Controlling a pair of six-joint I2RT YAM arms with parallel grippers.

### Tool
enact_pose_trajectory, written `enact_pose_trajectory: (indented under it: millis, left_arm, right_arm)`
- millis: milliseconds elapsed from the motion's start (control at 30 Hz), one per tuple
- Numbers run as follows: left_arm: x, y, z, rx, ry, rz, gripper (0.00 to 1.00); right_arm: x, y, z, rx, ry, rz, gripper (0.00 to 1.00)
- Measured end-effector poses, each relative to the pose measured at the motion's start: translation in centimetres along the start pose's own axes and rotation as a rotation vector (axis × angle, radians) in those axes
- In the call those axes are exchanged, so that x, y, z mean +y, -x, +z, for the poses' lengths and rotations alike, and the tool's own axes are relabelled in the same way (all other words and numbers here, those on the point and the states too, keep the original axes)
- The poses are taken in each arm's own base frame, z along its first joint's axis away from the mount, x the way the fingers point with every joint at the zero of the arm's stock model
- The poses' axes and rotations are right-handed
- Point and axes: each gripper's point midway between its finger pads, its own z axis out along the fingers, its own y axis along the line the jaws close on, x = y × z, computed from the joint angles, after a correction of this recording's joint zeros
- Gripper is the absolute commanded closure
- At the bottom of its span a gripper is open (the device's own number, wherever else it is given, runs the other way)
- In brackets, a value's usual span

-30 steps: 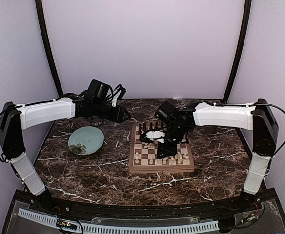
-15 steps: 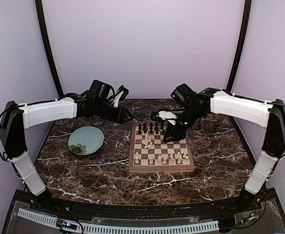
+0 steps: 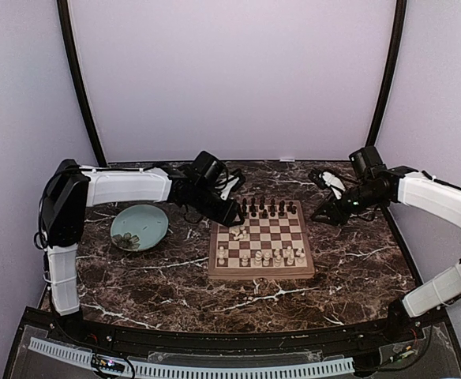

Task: Set up the chess pieces on the board
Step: Pick up the knight from the chessboard.

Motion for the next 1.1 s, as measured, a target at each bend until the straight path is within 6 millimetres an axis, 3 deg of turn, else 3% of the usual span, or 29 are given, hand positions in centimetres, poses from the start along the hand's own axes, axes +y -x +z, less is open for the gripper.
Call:
enact_pose_trajectory:
  millis: [100, 267, 467, 667, 1100]
  left_arm:
    - [-0.2, -0.3, 1.3, 0.025, 0.018, 0.000, 0.55]
    - [0.4, 0.1, 2.9, 0.033, 0.077, -0.018, 0.58]
    - [1.6, -0.1, 2.7, 0.044, 0.150, -0.042, 0.59]
    - [2.2, 0.4, 2.5, 0.035, 0.190, -0.044, 0.67]
    - [3.0, -0.3, 4.0, 0.066, 0.212, -0.064, 0.78]
  right_arm:
    - [0.1, -0.5, 0.5, -0.003, 0.011, 0.005, 0.65]
    - [0.4, 0.5, 0.4, -0.047, 0.031, -0.012, 0.65]
    - [0.8, 0.8, 0.5, -0.066, 0.058, -0.021, 0.65]
    - [1.0, 0.8, 0.5, -0.070, 0.070, -0.022, 0.65]
    - [1.0, 0.7, 0.6, -0.067, 0.075, -0.019, 0.65]
